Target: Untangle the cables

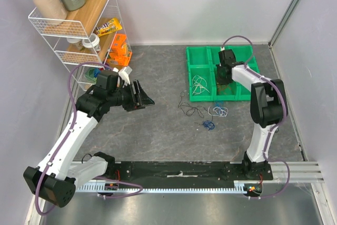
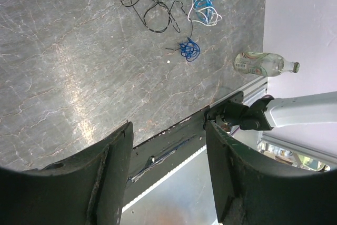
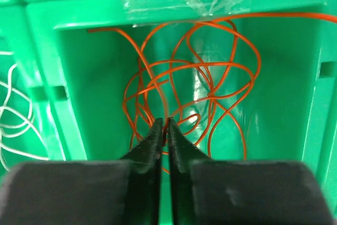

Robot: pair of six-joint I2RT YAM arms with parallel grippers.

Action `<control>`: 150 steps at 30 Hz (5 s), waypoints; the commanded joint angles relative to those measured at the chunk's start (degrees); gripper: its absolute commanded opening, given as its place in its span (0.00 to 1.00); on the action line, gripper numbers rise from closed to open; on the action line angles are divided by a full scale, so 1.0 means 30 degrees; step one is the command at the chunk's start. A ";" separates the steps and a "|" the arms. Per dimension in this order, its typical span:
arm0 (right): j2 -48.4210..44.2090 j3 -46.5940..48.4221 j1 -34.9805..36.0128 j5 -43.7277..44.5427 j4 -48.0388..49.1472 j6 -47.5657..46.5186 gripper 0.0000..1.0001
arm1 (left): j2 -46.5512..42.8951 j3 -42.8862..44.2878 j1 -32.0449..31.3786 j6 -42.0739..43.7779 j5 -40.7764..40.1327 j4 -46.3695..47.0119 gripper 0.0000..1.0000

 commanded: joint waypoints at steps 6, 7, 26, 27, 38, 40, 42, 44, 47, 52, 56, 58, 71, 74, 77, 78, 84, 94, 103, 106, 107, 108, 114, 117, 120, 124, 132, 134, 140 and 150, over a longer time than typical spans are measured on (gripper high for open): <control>-0.2461 0.4333 0.0549 0.3181 -0.6790 -0.0981 0.67 | -0.0303 -0.0437 0.0128 -0.0670 0.0519 0.0710 0.68; -0.3252 0.3866 0.0666 0.3240 -0.7031 -0.0718 0.69 | -0.0216 -0.0555 0.0128 -0.0670 0.0489 0.0972 0.69; -0.9500 -1.0315 0.6994 -0.2704 -0.2525 0.0690 0.61 | 0.3213 -0.1231 -0.3299 -0.2428 0.0753 0.4549 0.70; -0.9442 -1.0579 0.7140 -0.3315 -0.2261 0.0749 0.57 | 0.3213 -0.1172 -0.3300 -0.2428 0.0753 0.4520 0.70; -1.0551 -0.9383 0.8458 -0.5221 -0.2578 0.0339 0.00 | 0.3740 -0.1054 -0.3534 -0.2575 0.1044 0.4869 0.69; -1.1546 -0.8711 0.8577 -0.6624 -0.2843 0.0194 0.00 | 0.3857 -0.1170 -0.3593 -0.2487 0.1774 0.5541 0.69; -1.2571 -0.7891 0.8577 -0.8264 -0.2990 0.0105 0.00 | 0.3916 -0.1287 -0.3681 -0.2457 0.2448 0.6361 0.66; -1.2926 -0.6867 0.8577 -0.9585 -0.3049 0.0133 0.00 | 0.3887 -0.1434 -0.3826 -0.2515 0.3093 0.7269 0.64; -1.2520 -0.5518 0.8548 -1.1837 -0.2845 0.0485 0.00 | 0.3741 -0.1639 -0.4061 -0.2574 0.4293 0.9026 0.66; -1.1815 -0.4636 0.8577 -1.5476 -0.0386 0.2242 0.00 | 0.3595 -0.1260 -0.4529 -0.2195 0.5323 1.0321 0.78; -1.1376 -0.3816 0.8519 -1.6297 -0.0003 0.2419 0.00 | 0.3213 -0.1551 -0.4618 -0.2019 0.4739 0.9943 0.68; -1.1287 -0.3697 0.8518 -1.6447 0.0231 0.2682 0.00 | 0.3184 -0.1610 -0.4589 -0.1843 0.4562 0.9415 0.54; -1.2049 -0.4225 0.8519 -1.6242 0.1375 0.3884 0.00 | 0.3447 -0.0706 -0.4589 -0.0144 0.1459 0.5050 0.44; -1.2282 -0.4166 0.8519 -1.5221 0.1054 0.3739 0.00 | 0.3418 0.0028 -0.4531 0.0207 -0.0880 0.3354 0.22; -1.2605 -0.3582 0.8518 -1.2939 -0.0202 0.3300 0.00 | 0.2922 0.0206 -0.4501 0.0676 -0.2317 0.2150 0.05; -1.2721 -0.3406 0.8519 -1.2235 -0.0526 0.3124 0.00 | 0.2601 0.0090 -0.4530 0.0765 -0.2700 0.2002 0.02; -1.2694 -0.2088 0.8519 -1.0470 -0.2401 0.1747 0.00 | 0.0053 -0.0935 -0.4413 0.0824 -0.4172 0.2407 0.02; -1.2020 -0.2232 0.9016 -1.3252 -0.1175 0.2332 0.00 | 0.0634 -0.0908 -0.4297 -0.0113 0.2745 0.7565 0.71; -1.2282 -0.2554 0.9719 -1.3634 -0.0764 0.2507 0.00 | 0.1367 -0.0672 -0.4325 -0.0494 0.0755 0.6776 0.55; -1.2517 -0.2759 0.9924 -1.3722 -0.0618 0.2478 0.00 | 0.1309 -0.0585 -0.4326 -0.0436 -0.0122 0.6104 0.47; -1.2605 -0.2818 0.9983 -1.3751 -0.0588 0.2565 0.00 | 0.1250 -0.0556 -0.4325 -0.0320 -0.0445 0.5928 0.44; -1.2634 -0.2905 1.0012 -1.3838 -0.0472 0.2595 0.00 | 0.1163 -0.0556 -0.4296 -0.0231 -0.0767 0.5839 0.41; -1.3043 -0.2996 1.0188 -1.2355 -0.1052 0.2450 0.02 | 0.1192 0.0204 -0.4325 0.0413 -0.2670 0.3793 0.02; -1.3717 -0.2644 1.0188 -0.6799 -0.2808 0.2507 0.02 | 0.0433 0.0148 -0.4296 0.0968 -0.4166 0.2588 0.02; -1.4128 -0.2292 1.0188 -0.2919 -0.3983 0.2624 0.00 | -0.0971 -0.0466 -0.4296 0.1351 -0.5016 0.2499 0.02; -1.4304 -0.2320 1.0188 0.0274 -0.5652 0.2712 0.02 | -0.2380 -0.0674 -0.4325 0.1497 -0.6626 0.1827 0.02; -1.3924 -0.2760 1.0159 0.3857 -0.7912 0.2098 0.16 | -0.3642 0.0556 -0.4325 0.1907 -0.9086 0.0157 0.02; -1.4011 -0.2934 1.0159 0.1674 -0.6837 0.1196 0.21 | -0.3643 0.0732 -0.4325 0.2228 -0.8771 0.0096 0.02; -1.4041 -0.3345 1.0188 -0.2140 -0.4314 0.0374 0.23 | -0.3467 0.1085 -0.4354 0.2289 -0.8067 -0.0285 0.02; -1.2344 -0.5161 1.1213 -1.1348 0.4181 -0.0951 0.82 | -0.1654 0.2196 -0.4267 0.0095 -0.5284 -0.0168 0.02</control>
